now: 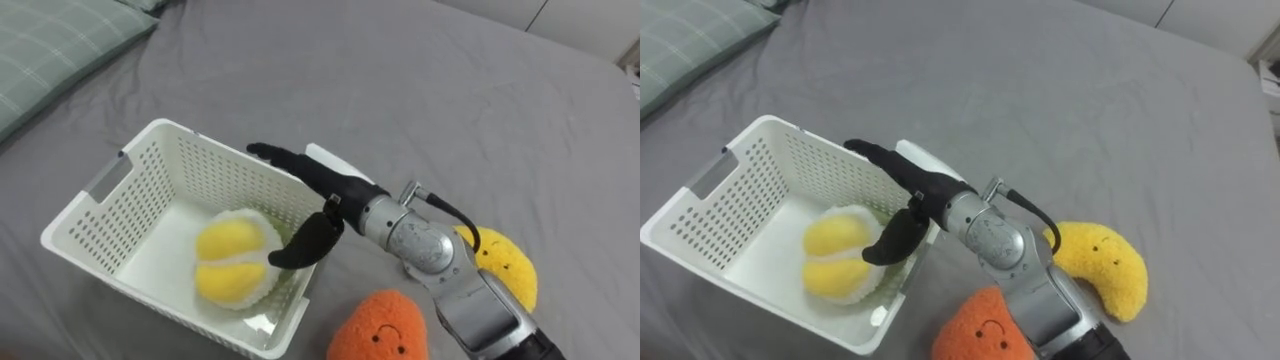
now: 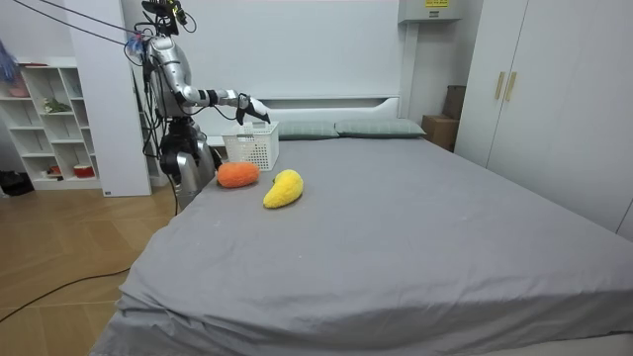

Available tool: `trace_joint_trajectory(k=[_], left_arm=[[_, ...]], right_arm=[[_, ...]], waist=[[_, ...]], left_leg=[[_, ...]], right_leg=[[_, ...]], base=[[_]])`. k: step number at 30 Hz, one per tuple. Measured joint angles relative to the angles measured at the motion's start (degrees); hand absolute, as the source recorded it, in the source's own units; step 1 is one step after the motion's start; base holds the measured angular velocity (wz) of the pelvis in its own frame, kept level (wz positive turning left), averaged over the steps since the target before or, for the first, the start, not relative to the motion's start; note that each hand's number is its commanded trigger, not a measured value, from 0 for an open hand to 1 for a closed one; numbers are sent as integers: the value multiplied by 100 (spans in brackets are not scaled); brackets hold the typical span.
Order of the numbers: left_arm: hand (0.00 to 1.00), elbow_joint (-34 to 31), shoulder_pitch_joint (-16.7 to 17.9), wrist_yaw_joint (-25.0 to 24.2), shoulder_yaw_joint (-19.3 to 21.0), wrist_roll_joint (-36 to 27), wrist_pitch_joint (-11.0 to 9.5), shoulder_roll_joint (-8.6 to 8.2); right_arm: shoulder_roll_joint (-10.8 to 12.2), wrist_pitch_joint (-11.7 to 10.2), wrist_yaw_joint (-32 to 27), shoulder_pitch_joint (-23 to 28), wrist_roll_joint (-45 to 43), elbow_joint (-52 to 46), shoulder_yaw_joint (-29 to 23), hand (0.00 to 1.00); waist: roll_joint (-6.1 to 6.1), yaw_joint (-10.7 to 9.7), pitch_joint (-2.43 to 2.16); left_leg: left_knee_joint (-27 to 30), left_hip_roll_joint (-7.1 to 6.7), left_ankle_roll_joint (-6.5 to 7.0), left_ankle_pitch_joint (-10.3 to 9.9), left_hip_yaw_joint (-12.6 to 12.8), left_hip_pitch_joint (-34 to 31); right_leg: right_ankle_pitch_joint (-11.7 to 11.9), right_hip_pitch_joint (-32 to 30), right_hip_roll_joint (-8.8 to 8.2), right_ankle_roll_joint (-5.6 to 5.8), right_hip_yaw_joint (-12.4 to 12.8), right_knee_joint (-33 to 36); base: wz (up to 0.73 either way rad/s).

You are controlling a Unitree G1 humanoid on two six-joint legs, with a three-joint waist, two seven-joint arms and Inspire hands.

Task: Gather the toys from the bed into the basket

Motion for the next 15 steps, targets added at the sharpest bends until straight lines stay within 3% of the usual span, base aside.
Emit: trace_joint_trajectory(k=[8, 15], left_arm=[[0, -105, 11, -60, -5, -4, -10, 64], [0, -155, 9, -36, -5, -6, -10, 80]], right_arm=[[40, 0, -36, 1, 59, -5, -2, 0], [33, -30, -420, 2, 412, -9, -10, 0]], waist=[[17, -13, 12], [28, -39, 18]], left_leg=[[1, -2, 0, 0, -55, -2], [8, -16, 1, 6, -101, -3]], right_leg=[[0, 34, -2, 0, -85, -7], [1, 78, -12, 1, -129, -55]], base=[[3], [3]])
